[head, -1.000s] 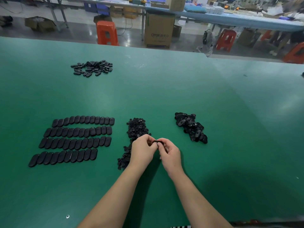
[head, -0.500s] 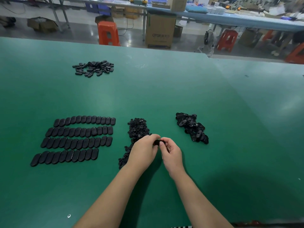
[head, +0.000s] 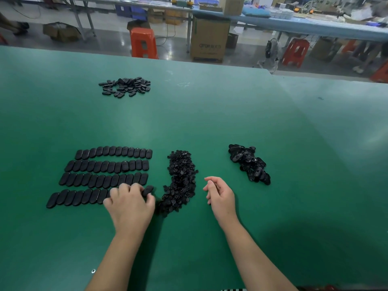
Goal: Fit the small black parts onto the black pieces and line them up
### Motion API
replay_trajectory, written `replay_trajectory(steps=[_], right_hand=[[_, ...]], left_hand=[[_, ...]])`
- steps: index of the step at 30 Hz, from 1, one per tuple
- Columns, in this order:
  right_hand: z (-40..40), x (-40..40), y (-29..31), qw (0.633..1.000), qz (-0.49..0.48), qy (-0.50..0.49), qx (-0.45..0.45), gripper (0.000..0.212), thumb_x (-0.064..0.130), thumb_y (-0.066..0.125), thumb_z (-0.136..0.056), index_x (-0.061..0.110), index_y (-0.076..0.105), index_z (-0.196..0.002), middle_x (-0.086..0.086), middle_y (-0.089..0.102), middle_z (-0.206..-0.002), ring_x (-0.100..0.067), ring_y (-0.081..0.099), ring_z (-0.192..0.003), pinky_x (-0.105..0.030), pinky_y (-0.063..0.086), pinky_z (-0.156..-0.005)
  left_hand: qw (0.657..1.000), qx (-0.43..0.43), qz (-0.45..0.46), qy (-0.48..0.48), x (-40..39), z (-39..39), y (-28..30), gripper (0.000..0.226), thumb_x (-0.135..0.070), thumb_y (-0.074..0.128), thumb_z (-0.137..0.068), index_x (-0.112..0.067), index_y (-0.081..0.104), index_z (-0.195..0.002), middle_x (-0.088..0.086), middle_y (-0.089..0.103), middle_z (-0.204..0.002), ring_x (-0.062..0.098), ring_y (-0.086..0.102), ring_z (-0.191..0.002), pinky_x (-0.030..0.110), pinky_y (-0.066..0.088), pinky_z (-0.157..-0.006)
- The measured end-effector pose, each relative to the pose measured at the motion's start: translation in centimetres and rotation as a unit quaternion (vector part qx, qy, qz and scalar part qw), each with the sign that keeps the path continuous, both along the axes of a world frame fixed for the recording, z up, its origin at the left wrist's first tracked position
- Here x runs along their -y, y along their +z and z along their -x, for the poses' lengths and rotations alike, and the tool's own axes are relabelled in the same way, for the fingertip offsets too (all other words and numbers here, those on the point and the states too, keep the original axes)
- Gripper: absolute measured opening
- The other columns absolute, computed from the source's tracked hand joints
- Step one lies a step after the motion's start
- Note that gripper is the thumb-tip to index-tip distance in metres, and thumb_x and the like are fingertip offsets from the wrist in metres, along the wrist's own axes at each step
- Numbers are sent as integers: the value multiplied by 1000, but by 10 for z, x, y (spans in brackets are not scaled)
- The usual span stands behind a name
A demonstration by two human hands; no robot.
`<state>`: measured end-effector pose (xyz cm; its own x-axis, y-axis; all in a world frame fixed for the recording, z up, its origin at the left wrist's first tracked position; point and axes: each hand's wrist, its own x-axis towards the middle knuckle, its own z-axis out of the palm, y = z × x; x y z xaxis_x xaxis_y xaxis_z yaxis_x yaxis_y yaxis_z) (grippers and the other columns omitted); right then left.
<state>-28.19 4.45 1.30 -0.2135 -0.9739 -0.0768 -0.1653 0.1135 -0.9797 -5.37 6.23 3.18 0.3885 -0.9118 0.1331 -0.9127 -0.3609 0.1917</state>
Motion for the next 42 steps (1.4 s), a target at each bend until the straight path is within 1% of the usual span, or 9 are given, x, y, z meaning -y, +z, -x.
replay_trajectory(steps=[4,11,19,23,27,32,35,38,42], right_hand=[[-1,0,2,1000,-3,-2,-8,18,18,54,-103,27,70,-101,12,69,-76,-3,56,-62,-29,51,-59],[-2,-1,3,1000,-7,-6,-13,19,18,54,-103,27,70,-98,12,68,-74,-4,55,-61,-32,50,-60],[-1,-1,2,1000,-4,-8,-21,20,18,54,-103,26,71,-97,8,68,-75,-5,57,-64,-31,51,-64],[-1,-1,1,1000,-6,-5,-26,20,19,54,-103,27,71,-96,8,69,-76,-7,57,-64,-35,51,-64],[-1,0,1,999,-5,-5,-34,20,20,54,-102,27,71,-97,7,69,-77,-5,58,-65,-31,52,-64],[-2,0,0,999,-6,-5,-42,20,20,54,-102,27,71,-95,9,69,-74,-6,56,-61,-37,52,-62],[-2,-1,1,999,-5,-3,-46,21,20,54,-103,28,71,-94,10,69,-74,-5,55,-60,-35,51,-61],[-3,-1,1,999,-5,-3,-47,21,19,54,-102,28,70,-93,12,68,-73,-7,54,-59,-37,49,-59],[-3,-1,2,999,-1,1,-47,21,20,54,-102,29,70,-92,12,68,-73,-13,50,-59,-37,46,-56]], left_hand=[[1000,3,-13,21,-9,-10,-7,34,-50,65,-86,-21,70,-105,7,62,-102,30,49,-100,42,36,-83],[986,6,114,-121,-13,-12,-16,19,-16,82,-77,-11,79,-94,8,70,-95,34,54,-86,44,42,-72],[988,6,139,-59,-16,-21,-18,9,-10,79,-77,-8,79,-86,12,65,-87,34,48,-83,45,35,-70],[991,1,131,-40,-14,-25,-15,6,-11,78,-79,-10,79,-85,12,62,-83,35,48,-83,45,36,-71],[988,-20,136,-64,-11,-23,-13,12,-9,77,-80,-10,79,-92,10,61,-82,32,49,-79,42,37,-69],[976,-104,94,-168,4,-4,-9,28,-6,65,-92,-20,76,-114,-1,58,-90,24,53,-59,30,44,-51],[975,-110,38,-187,15,7,-11,41,-5,54,-97,-30,70,-125,-3,56,-101,25,57,-68,32,45,-56],[975,-122,21,-185,20,10,-13,34,-14,53,-101,-31,72,-123,-5,54,-99,22,58,-71,29,40,-58],[973,-151,34,-172,19,9,-16,22,-23,60,-100,-24,76,-114,-6,55,-93,20,59,-71,30,47,-61]])
